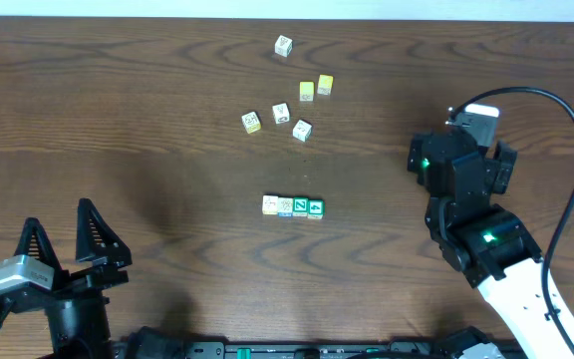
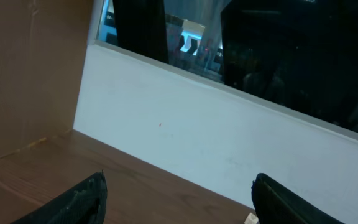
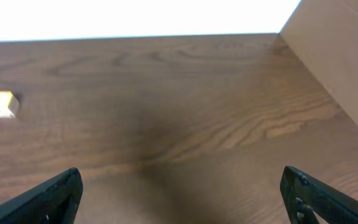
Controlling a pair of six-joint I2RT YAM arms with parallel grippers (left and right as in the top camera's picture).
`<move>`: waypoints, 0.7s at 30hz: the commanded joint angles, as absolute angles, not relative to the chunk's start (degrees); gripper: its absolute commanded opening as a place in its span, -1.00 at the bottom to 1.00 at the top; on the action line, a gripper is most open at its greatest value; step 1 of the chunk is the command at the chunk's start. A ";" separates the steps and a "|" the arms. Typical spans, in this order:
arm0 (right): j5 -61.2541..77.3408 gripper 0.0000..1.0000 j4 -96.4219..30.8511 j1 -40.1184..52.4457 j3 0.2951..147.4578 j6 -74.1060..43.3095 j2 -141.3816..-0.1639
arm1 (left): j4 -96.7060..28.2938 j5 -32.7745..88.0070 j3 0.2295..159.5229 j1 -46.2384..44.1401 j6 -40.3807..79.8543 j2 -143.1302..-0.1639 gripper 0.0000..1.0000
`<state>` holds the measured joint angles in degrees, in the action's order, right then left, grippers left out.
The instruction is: Lift 4 blocks
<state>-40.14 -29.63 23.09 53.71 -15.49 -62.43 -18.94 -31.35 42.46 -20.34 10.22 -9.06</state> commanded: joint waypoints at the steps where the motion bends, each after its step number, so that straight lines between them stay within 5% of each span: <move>1: -40.60 0.98 -30.33 22.81 54.54 -15.59 -63.05 | -18.79 -32.23 43.72 -20.16 9.43 -8.71 0.50; 11: -39.48 0.99 -31.31 22.81 54.54 -15.59 -63.13 | -19.27 -33.61 43.72 -20.16 9.41 -8.71 0.50; 17: -39.48 0.99 -31.31 22.83 54.54 -15.59 -63.13 | -21.41 -51.68 43.92 -20.16 9.41 -8.71 0.50; 21: -39.48 0.99 -31.31 22.81 54.54 -15.59 -63.13 | -21.21 -47.77 44.62 -20.16 9.45 -8.71 0.50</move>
<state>-39.22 -31.27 23.09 53.71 -15.49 -63.07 -21.30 -45.63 42.59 -20.34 10.22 -9.06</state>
